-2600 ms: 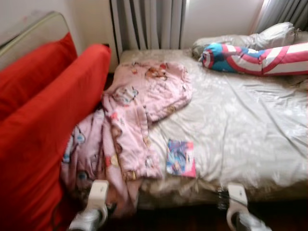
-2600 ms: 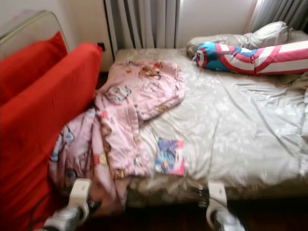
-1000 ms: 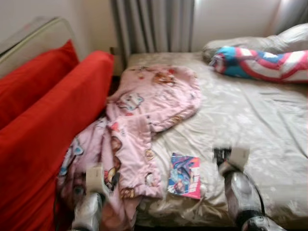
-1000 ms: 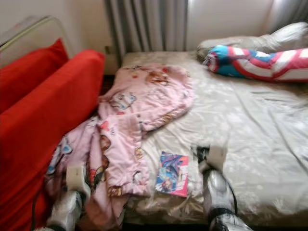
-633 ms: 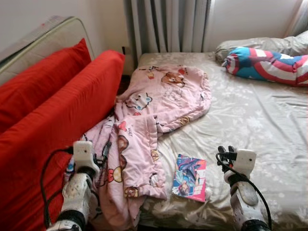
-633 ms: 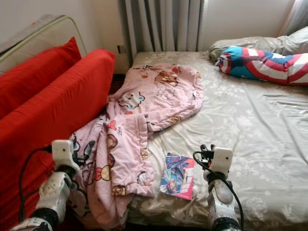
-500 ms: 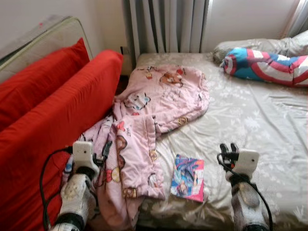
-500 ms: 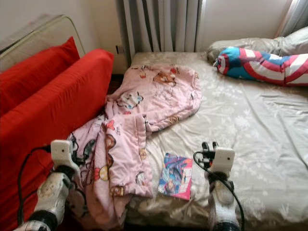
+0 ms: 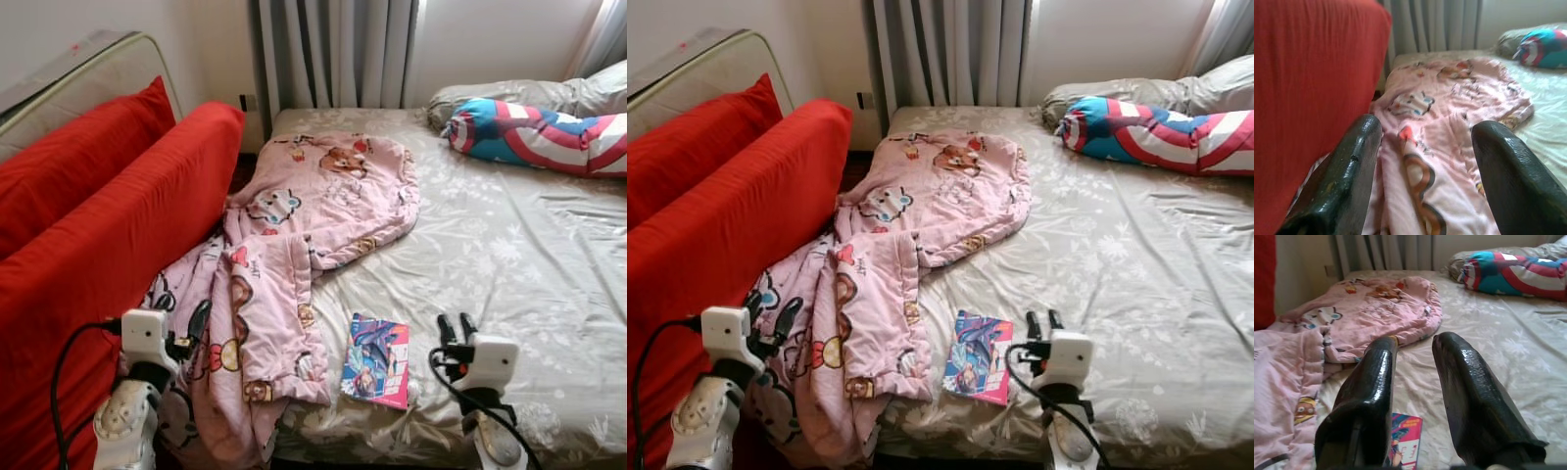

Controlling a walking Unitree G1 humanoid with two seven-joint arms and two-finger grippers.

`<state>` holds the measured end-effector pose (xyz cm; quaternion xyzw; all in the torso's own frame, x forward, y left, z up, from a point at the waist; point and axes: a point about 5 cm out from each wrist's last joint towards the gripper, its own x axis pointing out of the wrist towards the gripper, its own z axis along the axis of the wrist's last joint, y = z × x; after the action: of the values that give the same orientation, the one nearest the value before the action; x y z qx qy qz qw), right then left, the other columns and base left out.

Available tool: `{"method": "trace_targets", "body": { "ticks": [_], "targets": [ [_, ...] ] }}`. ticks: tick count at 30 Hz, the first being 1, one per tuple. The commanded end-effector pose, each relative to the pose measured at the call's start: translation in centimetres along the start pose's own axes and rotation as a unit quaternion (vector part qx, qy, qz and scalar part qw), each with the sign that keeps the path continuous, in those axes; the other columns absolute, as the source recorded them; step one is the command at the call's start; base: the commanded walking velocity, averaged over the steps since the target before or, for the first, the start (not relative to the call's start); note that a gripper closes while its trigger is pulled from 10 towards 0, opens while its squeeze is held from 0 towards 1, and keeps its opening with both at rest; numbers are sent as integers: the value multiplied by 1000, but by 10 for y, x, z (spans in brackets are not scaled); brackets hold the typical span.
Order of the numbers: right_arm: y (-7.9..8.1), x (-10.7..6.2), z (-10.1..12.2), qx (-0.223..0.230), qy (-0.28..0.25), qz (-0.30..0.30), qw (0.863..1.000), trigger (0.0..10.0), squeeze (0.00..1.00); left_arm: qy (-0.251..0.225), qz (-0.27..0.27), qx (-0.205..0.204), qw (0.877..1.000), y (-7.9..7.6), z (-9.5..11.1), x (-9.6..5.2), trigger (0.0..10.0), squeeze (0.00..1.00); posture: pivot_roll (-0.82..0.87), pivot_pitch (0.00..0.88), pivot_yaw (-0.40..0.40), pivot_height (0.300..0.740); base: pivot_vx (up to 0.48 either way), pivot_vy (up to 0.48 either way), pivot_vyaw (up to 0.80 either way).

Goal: Clean up the room

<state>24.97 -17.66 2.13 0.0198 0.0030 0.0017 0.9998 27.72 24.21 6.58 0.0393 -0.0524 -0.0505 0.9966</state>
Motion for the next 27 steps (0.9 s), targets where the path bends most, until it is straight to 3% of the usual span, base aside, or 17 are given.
{"method": "trace_targets", "body": {
  "ticks": [1,7,8,13,15,22,27],
  "targets": [
    [6,0,5,-8,-8,21,1000,10000,0,11,-19,6,1000,3,1,-3,10000,0,-47,0,-9,740,0,0,0],
    [-2,2,13,-25,-18,20,999,10000,0,12,10,9,1000,7,3,-12,10000,0,-9,0,-18,740,0,0,0],
    [-9,4,15,-20,-18,4,1000,10000,0,13,35,5,999,9,3,-17,10000,0,6,0,-9,740,0,0,0],
    [-20,3,18,-18,-19,-25,999,10000,0,16,59,3,998,8,2,-25,10000,0,8,0,4,740,0,0,0],
    [-30,-2,22,-12,-20,-65,998,10000,0,21,71,-2,997,8,0,-30,10000,0,-11,0,1,740,0,0,0],
    [-32,-11,18,-11,-4,-79,997,10000,0,29,50,-4,998,3,-1,-26,10000,0,4,0,-21,740,0,0,0],
    [-36,-11,8,-12,33,-89,995,10000,0,33,89,-11,995,8,1,-28,10000,0,-41,0,-12,735,0,0,0]
  ]
}}
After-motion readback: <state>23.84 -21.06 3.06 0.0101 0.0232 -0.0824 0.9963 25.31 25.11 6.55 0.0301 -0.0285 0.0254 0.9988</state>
